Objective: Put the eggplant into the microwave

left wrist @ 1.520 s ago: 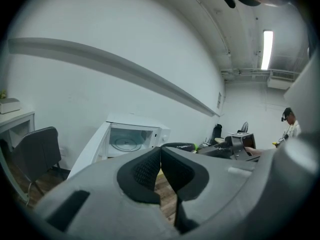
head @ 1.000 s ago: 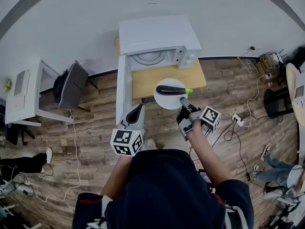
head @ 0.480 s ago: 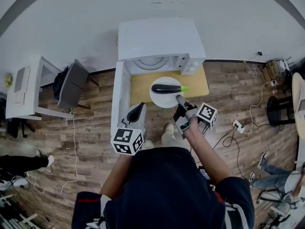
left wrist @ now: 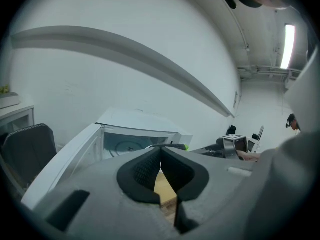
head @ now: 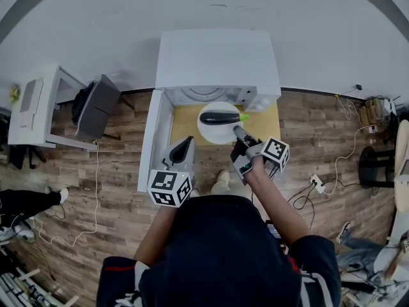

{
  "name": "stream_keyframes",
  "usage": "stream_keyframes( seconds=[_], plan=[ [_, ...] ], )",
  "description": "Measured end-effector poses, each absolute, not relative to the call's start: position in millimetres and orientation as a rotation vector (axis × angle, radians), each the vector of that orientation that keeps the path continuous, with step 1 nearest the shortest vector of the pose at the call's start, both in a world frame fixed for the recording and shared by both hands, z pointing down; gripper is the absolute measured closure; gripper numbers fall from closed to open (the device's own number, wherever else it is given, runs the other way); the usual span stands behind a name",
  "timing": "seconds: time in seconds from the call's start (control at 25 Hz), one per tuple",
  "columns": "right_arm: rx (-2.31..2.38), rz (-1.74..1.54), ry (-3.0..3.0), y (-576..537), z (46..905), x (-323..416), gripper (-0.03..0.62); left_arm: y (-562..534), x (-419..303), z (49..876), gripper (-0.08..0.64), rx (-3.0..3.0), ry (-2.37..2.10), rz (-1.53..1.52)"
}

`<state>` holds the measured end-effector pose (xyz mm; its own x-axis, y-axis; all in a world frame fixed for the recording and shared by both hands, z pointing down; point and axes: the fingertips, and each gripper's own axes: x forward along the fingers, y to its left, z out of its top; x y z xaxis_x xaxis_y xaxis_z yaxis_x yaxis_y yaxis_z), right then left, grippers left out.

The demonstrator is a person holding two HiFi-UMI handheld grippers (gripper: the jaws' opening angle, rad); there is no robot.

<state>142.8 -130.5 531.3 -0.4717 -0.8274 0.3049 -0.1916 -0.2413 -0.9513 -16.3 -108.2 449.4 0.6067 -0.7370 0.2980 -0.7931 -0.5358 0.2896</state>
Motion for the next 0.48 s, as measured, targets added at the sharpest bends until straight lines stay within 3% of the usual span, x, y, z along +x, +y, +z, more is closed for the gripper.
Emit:
stream_keyframes(
  seconds=[0.48],
  plan=[
    [-1.128,-1.86,1.639,-170,553,155,0.569,-132,-5,460,0.543,2.332,-1.409,0.212]
  ],
)
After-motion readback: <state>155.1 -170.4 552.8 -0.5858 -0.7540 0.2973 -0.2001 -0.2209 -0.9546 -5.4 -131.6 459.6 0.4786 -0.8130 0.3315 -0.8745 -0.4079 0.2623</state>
